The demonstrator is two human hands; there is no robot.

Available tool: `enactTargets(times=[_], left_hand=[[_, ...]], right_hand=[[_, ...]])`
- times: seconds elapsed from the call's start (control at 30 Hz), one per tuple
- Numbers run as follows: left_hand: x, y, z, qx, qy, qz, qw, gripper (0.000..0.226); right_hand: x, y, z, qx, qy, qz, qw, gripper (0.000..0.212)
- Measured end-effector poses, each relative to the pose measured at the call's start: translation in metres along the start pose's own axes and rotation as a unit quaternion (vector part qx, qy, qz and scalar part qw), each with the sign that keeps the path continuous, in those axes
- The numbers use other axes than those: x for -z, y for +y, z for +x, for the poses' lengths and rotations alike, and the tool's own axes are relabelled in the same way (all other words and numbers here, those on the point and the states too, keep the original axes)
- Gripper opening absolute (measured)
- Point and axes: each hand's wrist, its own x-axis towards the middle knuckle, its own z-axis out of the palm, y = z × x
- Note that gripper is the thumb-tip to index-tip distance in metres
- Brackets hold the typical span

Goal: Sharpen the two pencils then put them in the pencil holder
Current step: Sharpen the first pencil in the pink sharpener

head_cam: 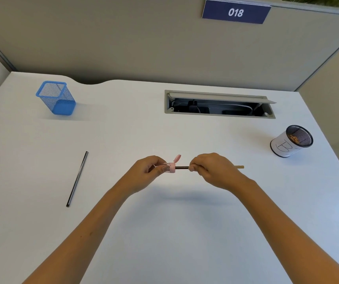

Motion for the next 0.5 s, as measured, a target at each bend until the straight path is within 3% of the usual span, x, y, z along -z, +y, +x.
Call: enactTargets(times=[0.1,0.23,0.33,0.4,0.5], left_hand=[[0.003,0.005,0.0,0.012,-0.015,-0.016,1.0,0.025],[0.007,0.003,0.004,0.035,-0.024,-0.014,0.999,0.03],[0.01,0.006,0.006,0.053,-0.03,-0.036,0.997,0.038],[0.013,0.008,0.007,0.055,-0.028,-0.058,0.996,0.041],[0.015,0.007,0.011,0.053,-0.027,-0.071,0.996,0.032]], right_hand=[[0.006,-0.003,-0.002,0.016,-0.029,0.067,0.997,0.019],[0.013,-0.002,-0.003,0.015,-0.031,0.1,0.994,0.027],[0.019,0.002,-0.005,0.052,0.048,-0.025,0.997,0.015],[0.021,0.007,-0.007,0.094,0.122,-0.125,0.98,0.01],[0.02,0.011,-0.01,0.13,0.182,-0.155,0.962,0.009]])
